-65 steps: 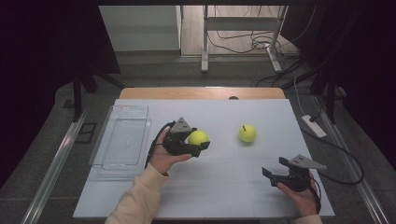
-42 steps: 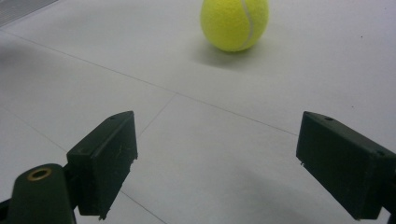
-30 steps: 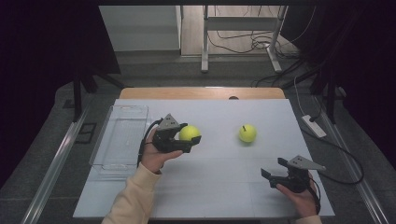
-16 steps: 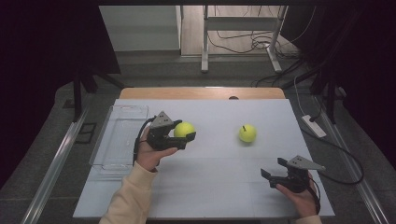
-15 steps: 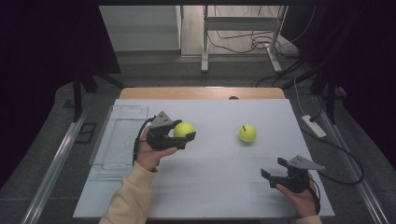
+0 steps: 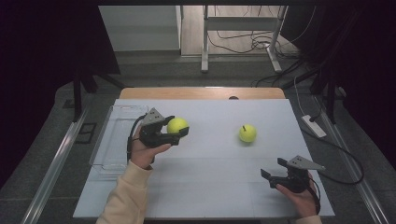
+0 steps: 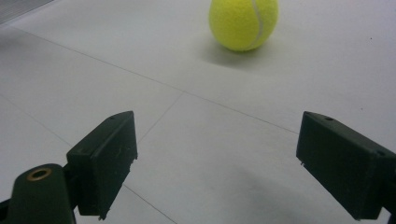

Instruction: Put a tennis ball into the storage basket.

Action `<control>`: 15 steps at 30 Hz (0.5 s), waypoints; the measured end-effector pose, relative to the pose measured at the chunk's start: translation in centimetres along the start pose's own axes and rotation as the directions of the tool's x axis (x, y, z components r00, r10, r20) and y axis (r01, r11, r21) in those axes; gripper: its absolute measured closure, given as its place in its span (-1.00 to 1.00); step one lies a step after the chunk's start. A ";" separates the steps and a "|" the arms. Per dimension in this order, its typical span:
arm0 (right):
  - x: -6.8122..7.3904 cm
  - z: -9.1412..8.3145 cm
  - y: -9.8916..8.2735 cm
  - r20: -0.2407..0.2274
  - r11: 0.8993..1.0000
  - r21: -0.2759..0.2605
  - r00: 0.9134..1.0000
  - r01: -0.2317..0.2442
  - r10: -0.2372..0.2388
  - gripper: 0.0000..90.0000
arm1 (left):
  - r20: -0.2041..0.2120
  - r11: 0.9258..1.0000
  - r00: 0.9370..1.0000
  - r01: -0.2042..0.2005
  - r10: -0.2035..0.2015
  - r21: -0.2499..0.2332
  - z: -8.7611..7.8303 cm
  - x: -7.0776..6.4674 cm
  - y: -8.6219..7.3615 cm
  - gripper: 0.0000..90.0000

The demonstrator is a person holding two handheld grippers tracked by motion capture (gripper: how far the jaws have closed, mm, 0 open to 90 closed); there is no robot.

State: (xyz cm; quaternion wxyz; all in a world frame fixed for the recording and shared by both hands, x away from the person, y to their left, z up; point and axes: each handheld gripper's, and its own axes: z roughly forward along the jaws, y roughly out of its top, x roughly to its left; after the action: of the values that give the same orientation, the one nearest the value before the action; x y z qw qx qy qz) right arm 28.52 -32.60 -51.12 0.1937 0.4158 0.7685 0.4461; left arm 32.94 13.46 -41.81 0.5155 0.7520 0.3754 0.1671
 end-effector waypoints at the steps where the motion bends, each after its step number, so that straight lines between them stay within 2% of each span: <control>1: 0.0 0.0 0.0 -0.001 1.000 0.000 1.000 -0.001 0.001 -0.73 | -0.005 1.000 1.000 0.001 -0.001 -0.003 -0.2 0.1 0.0 -0.38; 15: 0.0 0.0 0.0 -0.003 1.000 0.002 1.000 -0.001 0.001 -0.74 | -0.023 1.000 1.000 0.015 -0.015 -0.019 -0.9 0.8 0.1 -0.38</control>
State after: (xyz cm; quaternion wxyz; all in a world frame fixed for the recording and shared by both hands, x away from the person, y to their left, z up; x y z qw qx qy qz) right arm 28.53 -32.64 -51.12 0.1920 0.4156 0.7691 0.4459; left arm 32.90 14.66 -41.45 0.5192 0.7425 0.3853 0.1753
